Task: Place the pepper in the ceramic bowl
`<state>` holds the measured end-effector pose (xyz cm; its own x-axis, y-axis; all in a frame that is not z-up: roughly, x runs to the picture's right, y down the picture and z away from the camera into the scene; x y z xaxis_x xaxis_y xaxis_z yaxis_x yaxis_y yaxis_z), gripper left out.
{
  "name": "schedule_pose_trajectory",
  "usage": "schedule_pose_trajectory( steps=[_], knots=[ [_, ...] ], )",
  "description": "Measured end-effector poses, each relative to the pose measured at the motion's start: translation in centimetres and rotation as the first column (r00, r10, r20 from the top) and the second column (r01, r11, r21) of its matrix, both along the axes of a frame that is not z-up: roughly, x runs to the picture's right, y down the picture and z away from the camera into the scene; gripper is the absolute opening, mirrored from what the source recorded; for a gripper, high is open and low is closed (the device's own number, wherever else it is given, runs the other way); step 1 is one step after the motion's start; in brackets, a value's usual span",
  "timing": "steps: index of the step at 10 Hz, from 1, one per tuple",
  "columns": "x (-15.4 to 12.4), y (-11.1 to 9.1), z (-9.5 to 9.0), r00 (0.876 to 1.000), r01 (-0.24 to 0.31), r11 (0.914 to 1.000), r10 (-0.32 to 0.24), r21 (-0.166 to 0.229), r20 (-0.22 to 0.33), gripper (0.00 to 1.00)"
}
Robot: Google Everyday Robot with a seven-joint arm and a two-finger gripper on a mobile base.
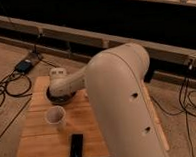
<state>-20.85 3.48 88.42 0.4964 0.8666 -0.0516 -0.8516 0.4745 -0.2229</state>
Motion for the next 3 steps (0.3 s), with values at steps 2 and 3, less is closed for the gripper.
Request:
schedule_pose_trajectory(
  steps=[2, 3],
  knots=[
    [0.00, 0.01, 0.00, 1.000, 0.000, 1.0000, 0.000, 0.000, 0.000, 0.78],
    [0.00, 0.00, 0.00, 1.000, 0.000, 1.0000, 0.000, 0.000, 0.000, 0.80]
  ],
)
